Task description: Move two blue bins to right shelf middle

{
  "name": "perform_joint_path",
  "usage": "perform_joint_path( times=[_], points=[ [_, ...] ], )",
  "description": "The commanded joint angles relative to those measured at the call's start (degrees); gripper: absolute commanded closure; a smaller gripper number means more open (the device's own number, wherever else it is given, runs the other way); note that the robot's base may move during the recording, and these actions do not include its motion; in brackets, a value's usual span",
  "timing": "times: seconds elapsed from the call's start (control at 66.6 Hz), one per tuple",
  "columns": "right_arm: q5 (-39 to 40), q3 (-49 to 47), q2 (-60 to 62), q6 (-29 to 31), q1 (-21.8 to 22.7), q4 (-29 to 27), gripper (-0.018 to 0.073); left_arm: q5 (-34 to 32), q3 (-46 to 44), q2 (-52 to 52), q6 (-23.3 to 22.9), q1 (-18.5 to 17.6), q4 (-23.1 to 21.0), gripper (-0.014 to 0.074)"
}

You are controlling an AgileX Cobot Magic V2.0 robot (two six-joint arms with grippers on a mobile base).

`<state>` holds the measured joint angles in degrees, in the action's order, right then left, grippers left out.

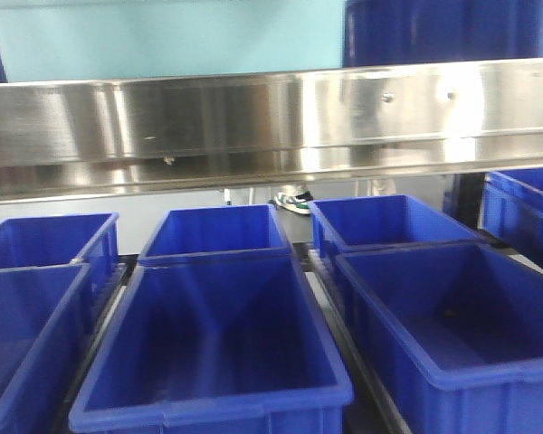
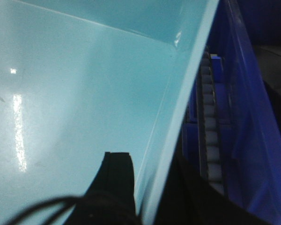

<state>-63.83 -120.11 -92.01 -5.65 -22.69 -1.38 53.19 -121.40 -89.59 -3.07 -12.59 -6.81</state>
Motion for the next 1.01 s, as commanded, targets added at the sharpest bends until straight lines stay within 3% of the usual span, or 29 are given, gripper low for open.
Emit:
perform_joint_path(
  times=[0.0,0.991],
  points=[
    [2.98,-0.51,0.65,1.60,-0.30,-2.48,0.0713,-3.30,-0.42,0.53,-0.51,-0.40,-2.99,0.0707],
    [2.98,-0.51,0.65,1.60,-0.30,-2.48,0.0713,-3.30,-0.42,0.53,-0.51,-0.40,-2.99,0.0707]
  ],
)
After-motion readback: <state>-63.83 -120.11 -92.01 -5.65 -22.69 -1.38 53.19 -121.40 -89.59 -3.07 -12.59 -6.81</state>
